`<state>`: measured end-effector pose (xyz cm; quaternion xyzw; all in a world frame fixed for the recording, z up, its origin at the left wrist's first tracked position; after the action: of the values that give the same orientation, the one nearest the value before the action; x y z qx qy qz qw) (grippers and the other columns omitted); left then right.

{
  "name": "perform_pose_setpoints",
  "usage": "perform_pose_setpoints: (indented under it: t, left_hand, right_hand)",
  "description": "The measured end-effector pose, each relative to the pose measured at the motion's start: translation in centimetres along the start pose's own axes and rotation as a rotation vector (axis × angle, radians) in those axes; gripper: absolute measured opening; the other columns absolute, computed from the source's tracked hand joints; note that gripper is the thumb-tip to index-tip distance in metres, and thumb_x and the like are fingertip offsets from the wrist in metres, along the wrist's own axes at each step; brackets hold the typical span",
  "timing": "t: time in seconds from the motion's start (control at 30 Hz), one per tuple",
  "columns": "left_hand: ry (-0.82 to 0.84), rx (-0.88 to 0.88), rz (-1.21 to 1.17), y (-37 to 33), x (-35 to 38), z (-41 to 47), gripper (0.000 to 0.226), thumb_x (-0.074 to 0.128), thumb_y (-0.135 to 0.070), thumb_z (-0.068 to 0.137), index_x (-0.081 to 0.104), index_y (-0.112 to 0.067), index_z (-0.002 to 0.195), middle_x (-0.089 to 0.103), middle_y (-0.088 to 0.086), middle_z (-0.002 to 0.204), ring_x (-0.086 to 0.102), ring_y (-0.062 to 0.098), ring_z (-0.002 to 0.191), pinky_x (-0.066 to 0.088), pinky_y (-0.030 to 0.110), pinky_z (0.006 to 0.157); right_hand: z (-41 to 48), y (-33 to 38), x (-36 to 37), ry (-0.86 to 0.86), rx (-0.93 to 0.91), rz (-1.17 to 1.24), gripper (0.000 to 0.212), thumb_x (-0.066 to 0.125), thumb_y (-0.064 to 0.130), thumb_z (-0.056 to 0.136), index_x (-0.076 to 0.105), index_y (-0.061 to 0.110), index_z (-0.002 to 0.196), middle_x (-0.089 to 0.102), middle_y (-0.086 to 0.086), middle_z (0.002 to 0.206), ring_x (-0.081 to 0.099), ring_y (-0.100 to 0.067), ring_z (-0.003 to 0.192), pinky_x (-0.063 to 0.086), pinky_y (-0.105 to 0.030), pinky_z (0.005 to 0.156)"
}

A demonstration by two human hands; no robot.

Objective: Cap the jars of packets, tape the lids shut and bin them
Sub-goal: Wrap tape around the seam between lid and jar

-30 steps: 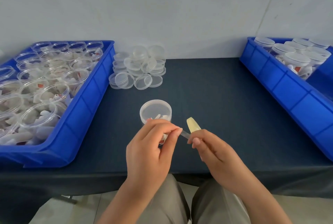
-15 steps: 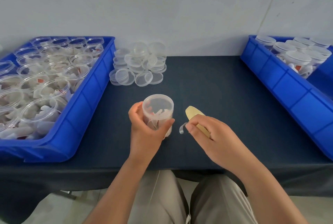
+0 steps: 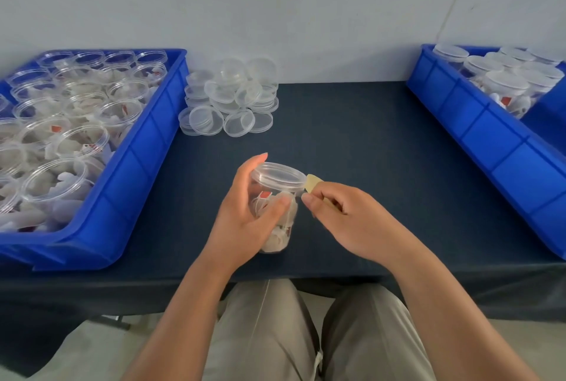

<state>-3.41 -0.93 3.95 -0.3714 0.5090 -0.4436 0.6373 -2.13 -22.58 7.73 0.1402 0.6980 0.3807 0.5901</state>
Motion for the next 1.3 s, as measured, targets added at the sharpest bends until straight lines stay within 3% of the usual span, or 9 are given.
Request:
perform_pose_setpoints:
  t: [0.1,0.23,0.33,0.63,0.83,1.0,1.17,1.3]
  left_hand:
    - [-0.021,0.026,0.019,-0.3,0.2,0.2,0.080,0.080,-0.074,0.076,0.037,-0.059,0.142,0.058,-0.029,0.135,0.062,0.000,0.125,0.056,0.017,0.091]
    - [-0.043,0.025,0.027,-0.2,0.5,0.4,0.096,0.084,-0.083,0.060,0.040,-0.053,0.140,0.062,-0.018,0.135,0.065,0.010,0.123,0.059,0.033,0.098]
    - [-0.046,0.035,0.064,-0.2,0.6,0.5,0.100,0.082,-0.087,0.056,0.040,-0.052,0.139,0.061,-0.019,0.133,0.065,0.010,0.122,0.060,0.036,0.097]
    - [-0.103,0.040,0.055,-0.7,0.8,0.6,0.080,0.082,-0.082,0.065,0.045,-0.051,0.129,0.065,-0.026,0.122,0.069,0.001,0.111,0.057,0.025,0.084]
    - [-0.095,0.012,0.072,-0.3,0.8,0.7,0.066,0.075,-0.069,0.079,0.043,-0.052,0.133,0.063,-0.027,0.124,0.067,0.000,0.113,0.058,0.023,0.085]
    - [-0.054,-0.022,0.031,-0.5,0.5,0.7,0.060,0.072,-0.065,0.081,0.045,-0.051,0.133,0.062,-0.029,0.124,0.066,-0.002,0.113,0.059,0.018,0.081]
    - [0.034,-0.107,-0.132,-0.8,-0.5,0.3,0.052,0.071,-0.063,0.083,0.055,-0.045,0.129,0.070,-0.018,0.115,0.072,0.006,0.103,0.057,0.015,0.076]
    - [0.078,-0.173,-0.173,-1.0,-1.6,0.0,0.053,0.067,-0.067,0.083,0.057,-0.041,0.128,0.069,-0.018,0.114,0.070,0.005,0.104,0.058,0.018,0.075]
  right_hand:
    - [0.3,0.0,0.1,-0.001,0.004,0.006,0.045,0.044,0.060,0.106,0.053,0.023,0.082,0.055,-0.006,0.077,0.043,-0.008,0.057,0.038,-0.030,0.055]
    - [0.5,0.0,0.2,-0.018,0.009,-0.009,0.042,0.045,0.060,0.106,0.054,0.027,0.081,0.053,-0.002,0.073,0.044,-0.007,0.057,0.038,-0.029,0.055]
    - [0.5,0.0,0.2,-0.035,0.011,-0.023,0.041,0.047,0.058,0.107,0.051,0.030,0.077,0.048,0.005,0.065,0.043,-0.008,0.057,0.037,-0.028,0.055]
    - [0.4,0.4,0.4,-0.074,0.044,-0.059,0.033,0.053,0.049,0.107,0.058,0.029,0.081,0.060,0.004,0.072,0.049,-0.010,0.059,0.041,-0.026,0.054]
    - [0.6,0.3,0.6,-0.104,0.034,-0.116,0.044,0.050,0.060,0.106,0.054,0.028,0.076,0.056,0.006,0.067,0.051,-0.006,0.059,0.039,-0.021,0.049]
    - [0.6,0.3,0.6,-0.098,0.027,-0.135,0.044,0.046,0.068,0.102,0.056,0.031,0.080,0.061,0.017,0.079,0.056,-0.003,0.065,0.040,-0.018,0.048]
    - [0.4,-0.1,-1.5,0.058,-0.008,-0.118,0.034,0.038,0.076,0.100,0.060,0.049,0.102,0.066,0.021,0.083,0.061,0.001,0.074,0.044,-0.023,0.062]
    - [-0.1,-0.2,-3.4,0.247,-0.029,-0.022,0.041,0.033,0.079,0.096,0.061,0.058,0.117,0.065,0.020,0.093,0.062,0.001,0.079,0.046,-0.021,0.072]
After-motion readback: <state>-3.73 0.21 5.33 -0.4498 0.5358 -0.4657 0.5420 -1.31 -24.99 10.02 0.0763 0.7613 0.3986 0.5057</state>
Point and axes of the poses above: each hand's wrist, its own z-axis towards the middle knuckle, its own x-axis out of the palm, y = z × x, the point moved 1 cm from there along z, towards the middle knuckle
